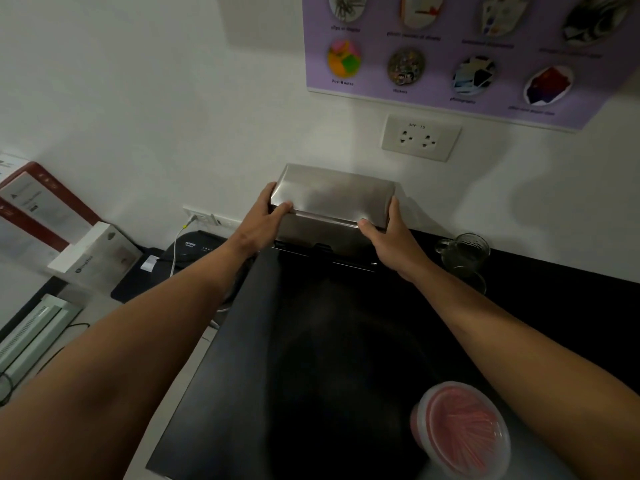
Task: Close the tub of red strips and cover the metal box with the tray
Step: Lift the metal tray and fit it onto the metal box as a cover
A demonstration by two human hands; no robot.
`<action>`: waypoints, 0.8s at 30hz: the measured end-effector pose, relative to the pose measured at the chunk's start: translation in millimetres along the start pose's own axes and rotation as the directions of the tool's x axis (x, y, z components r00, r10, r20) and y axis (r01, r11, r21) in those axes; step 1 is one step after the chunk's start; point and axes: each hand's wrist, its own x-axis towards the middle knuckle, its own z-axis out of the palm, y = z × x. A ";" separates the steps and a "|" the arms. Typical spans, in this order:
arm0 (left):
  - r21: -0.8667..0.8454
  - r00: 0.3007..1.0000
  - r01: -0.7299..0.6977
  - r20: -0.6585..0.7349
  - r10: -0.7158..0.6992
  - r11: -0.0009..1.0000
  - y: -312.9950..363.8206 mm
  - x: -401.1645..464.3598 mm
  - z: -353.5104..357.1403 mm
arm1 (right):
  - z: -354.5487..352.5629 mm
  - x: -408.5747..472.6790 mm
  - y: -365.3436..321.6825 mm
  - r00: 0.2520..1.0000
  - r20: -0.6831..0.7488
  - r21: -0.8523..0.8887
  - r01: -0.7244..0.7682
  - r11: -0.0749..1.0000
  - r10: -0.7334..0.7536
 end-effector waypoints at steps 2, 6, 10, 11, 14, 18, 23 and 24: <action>-0.001 1.000 -0.006 0.000 0.006 1.000 -0.5 0.2 -0.3 | 0.4 0.0 0.0 1.000 -0.004 -0.003 0.003 1.000 -0.003; -0.017 1.000 -0.009 0.003 0.009 1.000 -0.7 1.0 0.0 | 0.4 -1.7 -1.6 1.000 -0.007 -0.009 0.006 1.000 -0.006; -0.008 1.000 -0.007 0.008 0.007 1.000 -1.3 2.5 -0.6 | 1.4 -4.4 -2.9 1.000 -0.011 -0.023 0.003 1.000 -0.003; -0.007 1.000 -0.006 0.010 0.006 1.000 -1.5 2.8 -0.6 | 1.5 -4.9 -3.4 1.000 -0.012 -0.027 0.004 1.000 -0.004; -0.004 1.000 -0.004 0.018 0.004 1.000 -1.8 3.3 -1.1 | 1.4 -5.6 -4.4 1.000 -0.013 -0.028 0.002 1.000 -0.003; -0.006 1.000 -0.014 0.014 0.014 1.000 -2.4 3.6 -1.6 | 1.9 -4.5 -4.1 1.000 -0.010 -0.040 0.000 0.999 0.000; -0.003 1.000 -0.001 0.007 0.001 1.000 -4.7 5.0 -0.5 | 2.4 -3.2 -2.4 1.000 -0.007 -0.059 0.000 0.998 0.000; -0.004 1.000 0.009 -0.001 -0.009 1.000 -6.2 4.4 -0.3 | 2.4 -3.2 -1.7 1.000 -0.004 -0.062 0.001 0.998 -0.001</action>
